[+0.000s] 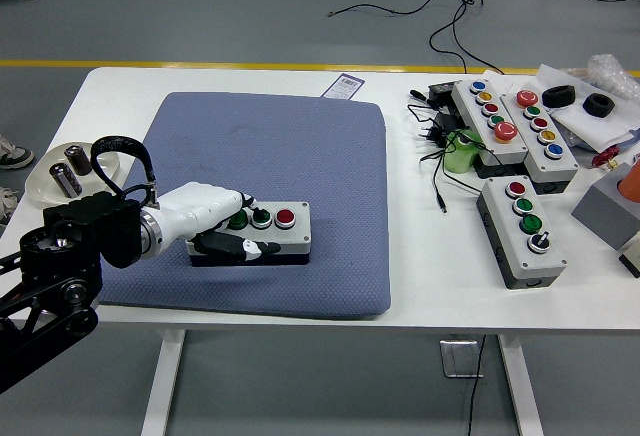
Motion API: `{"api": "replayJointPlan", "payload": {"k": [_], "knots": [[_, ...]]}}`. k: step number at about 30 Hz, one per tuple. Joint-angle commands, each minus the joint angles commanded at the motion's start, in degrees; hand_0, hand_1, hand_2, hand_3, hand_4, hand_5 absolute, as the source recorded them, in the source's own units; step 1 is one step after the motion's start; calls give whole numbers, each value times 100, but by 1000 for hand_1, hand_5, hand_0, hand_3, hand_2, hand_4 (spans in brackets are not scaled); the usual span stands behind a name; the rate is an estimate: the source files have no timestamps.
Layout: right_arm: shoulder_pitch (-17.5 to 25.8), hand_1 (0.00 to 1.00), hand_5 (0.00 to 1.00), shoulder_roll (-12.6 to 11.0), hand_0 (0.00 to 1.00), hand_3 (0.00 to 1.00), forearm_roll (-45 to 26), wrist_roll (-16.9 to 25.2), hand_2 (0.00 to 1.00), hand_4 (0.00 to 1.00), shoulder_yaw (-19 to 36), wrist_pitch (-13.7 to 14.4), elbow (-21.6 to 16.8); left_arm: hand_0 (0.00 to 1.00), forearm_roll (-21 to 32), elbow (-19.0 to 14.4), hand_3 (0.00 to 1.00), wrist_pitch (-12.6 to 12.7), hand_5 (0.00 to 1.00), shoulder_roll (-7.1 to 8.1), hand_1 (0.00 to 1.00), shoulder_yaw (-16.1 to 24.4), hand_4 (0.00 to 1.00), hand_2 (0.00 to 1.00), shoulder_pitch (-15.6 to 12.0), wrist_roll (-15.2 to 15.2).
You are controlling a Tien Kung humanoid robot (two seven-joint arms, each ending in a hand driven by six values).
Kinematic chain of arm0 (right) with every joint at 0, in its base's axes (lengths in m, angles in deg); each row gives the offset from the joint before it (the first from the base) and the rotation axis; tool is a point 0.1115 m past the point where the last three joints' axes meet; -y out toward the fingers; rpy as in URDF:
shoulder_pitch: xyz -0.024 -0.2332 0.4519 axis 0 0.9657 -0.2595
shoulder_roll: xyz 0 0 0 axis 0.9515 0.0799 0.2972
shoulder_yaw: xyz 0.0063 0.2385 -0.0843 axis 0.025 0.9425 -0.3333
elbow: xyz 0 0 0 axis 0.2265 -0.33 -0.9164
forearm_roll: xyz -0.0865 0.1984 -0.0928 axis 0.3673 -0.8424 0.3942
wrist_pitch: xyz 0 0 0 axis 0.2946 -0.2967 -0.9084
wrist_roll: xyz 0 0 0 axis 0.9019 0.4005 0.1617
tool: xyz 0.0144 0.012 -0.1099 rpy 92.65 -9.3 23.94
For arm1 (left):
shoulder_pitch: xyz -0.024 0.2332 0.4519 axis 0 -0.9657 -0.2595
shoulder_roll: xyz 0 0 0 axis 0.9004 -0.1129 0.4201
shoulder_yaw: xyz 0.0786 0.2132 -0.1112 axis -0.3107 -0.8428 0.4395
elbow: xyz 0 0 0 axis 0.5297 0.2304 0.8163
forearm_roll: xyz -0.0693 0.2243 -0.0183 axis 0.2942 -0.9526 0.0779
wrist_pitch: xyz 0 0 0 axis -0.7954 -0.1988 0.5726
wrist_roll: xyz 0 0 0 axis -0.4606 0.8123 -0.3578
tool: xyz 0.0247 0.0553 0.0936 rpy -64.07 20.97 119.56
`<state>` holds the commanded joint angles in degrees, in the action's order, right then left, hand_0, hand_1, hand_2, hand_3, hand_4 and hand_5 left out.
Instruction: Pick up the button,place it on the desk,press the button,press the button
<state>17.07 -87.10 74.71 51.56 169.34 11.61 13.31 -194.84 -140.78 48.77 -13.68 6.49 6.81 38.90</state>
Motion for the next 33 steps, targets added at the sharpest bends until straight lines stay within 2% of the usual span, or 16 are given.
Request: {"api": "replayJointPlan", "payload": {"k": [4, 7, 13, 23, 33], "knots": [[12, 685, 151, 1, 623, 640, 18, -3, 731, 351, 9, -2, 0, 38, -28, -41, 776, 404, 998, -60, 2, 28, 753, 2, 73, -174], [14, 685, 151, -1, 623, 640, 16, -2, 731, 351, 1, -2, 0, 38, -20, -53, 776, 506, 998, -102, 2, -64, 753, 2, 109, -238], [2, 685, 151, -8, 623, 640, -14, 10, 731, 351, -32, 0, 0, 37, 9, 50, 773, 417, 998, -161, 2, -274, 751, 2, 158, -208], [-16, 685, 151, -16, 623, 640, -31, 14, 729, 351, -54, -1, 0, 38, 72, 397, 773, 436, 998, -257, 2, -468, 750, 2, 248, -213], [-30, 685, 150, -14, 622, 640, -14, 15, 729, 351, -30, -1, 0, 34, 134, 622, 774, 24, 998, -230, 2, -577, 752, 2, 257, -24]]}}
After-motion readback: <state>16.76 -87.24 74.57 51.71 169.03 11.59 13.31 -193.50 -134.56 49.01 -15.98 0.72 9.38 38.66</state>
